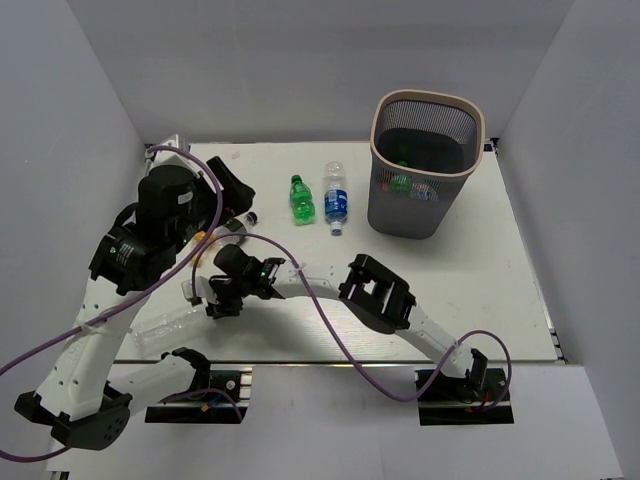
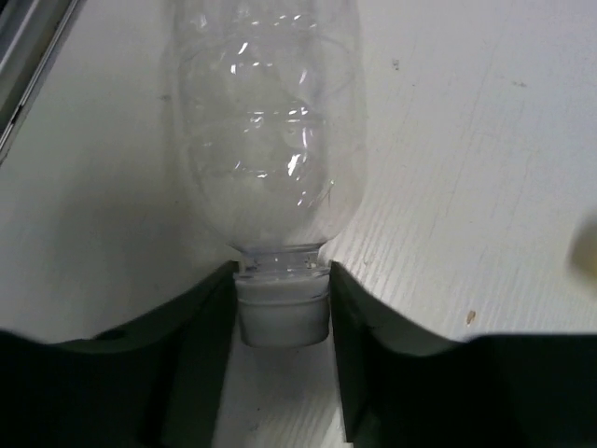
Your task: Put the plastic bottles in the bin
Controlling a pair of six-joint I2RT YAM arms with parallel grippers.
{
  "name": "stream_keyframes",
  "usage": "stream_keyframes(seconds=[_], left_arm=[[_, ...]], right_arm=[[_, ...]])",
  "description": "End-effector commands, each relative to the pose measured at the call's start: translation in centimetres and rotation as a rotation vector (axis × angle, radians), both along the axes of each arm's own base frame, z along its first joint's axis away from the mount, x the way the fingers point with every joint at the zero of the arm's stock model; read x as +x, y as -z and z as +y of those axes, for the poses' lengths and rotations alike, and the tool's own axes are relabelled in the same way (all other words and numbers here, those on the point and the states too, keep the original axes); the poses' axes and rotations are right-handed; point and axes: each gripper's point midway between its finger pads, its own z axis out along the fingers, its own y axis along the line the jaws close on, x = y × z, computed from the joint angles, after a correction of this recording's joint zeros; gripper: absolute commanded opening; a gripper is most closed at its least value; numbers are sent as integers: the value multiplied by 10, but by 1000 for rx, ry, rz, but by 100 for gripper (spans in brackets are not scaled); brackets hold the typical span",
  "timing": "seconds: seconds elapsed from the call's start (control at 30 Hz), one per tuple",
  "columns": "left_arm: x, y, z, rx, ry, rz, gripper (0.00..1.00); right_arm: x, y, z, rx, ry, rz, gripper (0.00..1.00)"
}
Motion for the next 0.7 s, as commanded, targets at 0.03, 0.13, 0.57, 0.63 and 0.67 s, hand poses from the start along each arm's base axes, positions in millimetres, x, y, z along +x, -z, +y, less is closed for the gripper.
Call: stream_keyframes(seconds=[0.03,0.13,0.57,0.63,0.67], left_arm=[[-4,-7,1,-28,0,-23,99],[-3,-5,-1,-32,9,-21,99],[-1,-5,0,-40,-2,-48,99],[2,-12,1,-44,-6,-84,99],[4,-10,0,-35,-3,-88,99]], right_arm=[[-14,-26,-2,48,-57,-37,41],[-19,-34,-8,53,-68,-43,22],[9,-95,-67,43,107,-36,0],[20,-80,-98,-18,160,-17,0],[22,-115,-108,37,172,-44,0]])
